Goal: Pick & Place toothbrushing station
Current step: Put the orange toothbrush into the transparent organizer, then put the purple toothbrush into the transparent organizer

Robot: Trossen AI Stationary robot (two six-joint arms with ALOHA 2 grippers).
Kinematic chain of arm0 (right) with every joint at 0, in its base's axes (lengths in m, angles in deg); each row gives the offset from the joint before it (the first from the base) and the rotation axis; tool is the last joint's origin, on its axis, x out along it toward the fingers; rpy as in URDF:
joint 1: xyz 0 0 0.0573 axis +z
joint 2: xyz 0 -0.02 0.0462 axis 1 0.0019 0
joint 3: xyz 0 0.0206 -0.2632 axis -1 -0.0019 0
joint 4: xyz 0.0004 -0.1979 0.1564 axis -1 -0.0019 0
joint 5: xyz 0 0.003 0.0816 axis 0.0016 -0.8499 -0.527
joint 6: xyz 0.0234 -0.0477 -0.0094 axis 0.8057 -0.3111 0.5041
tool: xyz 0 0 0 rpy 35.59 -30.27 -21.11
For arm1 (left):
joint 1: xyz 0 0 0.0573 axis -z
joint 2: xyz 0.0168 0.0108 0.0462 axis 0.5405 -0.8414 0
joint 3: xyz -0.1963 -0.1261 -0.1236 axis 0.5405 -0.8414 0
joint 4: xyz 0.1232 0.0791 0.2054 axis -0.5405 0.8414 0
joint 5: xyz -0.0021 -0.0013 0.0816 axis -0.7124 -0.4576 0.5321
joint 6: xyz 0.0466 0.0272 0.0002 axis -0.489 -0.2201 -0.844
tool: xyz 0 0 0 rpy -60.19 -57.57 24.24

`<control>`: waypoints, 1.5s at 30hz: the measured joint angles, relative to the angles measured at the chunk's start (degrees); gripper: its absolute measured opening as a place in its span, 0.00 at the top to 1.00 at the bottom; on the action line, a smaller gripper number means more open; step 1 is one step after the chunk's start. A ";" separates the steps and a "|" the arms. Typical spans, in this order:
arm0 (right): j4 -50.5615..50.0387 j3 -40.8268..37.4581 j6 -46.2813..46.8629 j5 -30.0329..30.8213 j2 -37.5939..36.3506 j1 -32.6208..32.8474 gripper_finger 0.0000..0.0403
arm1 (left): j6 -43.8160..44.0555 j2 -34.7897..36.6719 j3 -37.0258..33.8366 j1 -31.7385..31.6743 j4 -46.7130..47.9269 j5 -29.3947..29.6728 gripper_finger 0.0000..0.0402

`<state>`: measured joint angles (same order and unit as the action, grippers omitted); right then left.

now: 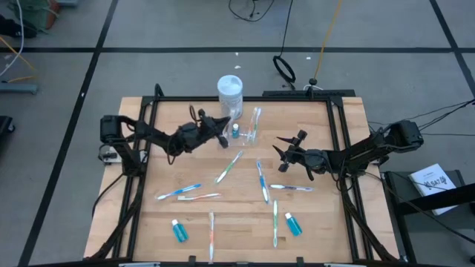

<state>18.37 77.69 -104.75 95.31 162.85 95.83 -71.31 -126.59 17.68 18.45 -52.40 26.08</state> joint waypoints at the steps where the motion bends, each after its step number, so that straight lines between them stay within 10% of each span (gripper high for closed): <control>1: 0.00 0.00 -0.01 0.00 0.00 0.00 0.58 | -0.12 0.00 0.00 0.20 0.58 0.00 0.95; 32: 0.00 -0.02 -0.01 0.12 0.00 0.00 0.58 | 2.57 0.15 0.23 0.53 9.52 5.49 0.93; 45: 0.00 -0.02 -0.01 0.02 0.00 0.00 0.58 | 2.76 0.83 2.58 0.96 13.62 5.77 0.58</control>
<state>18.37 77.67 -104.76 95.33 162.85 95.83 -68.54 -125.76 20.26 19.41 -38.78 31.85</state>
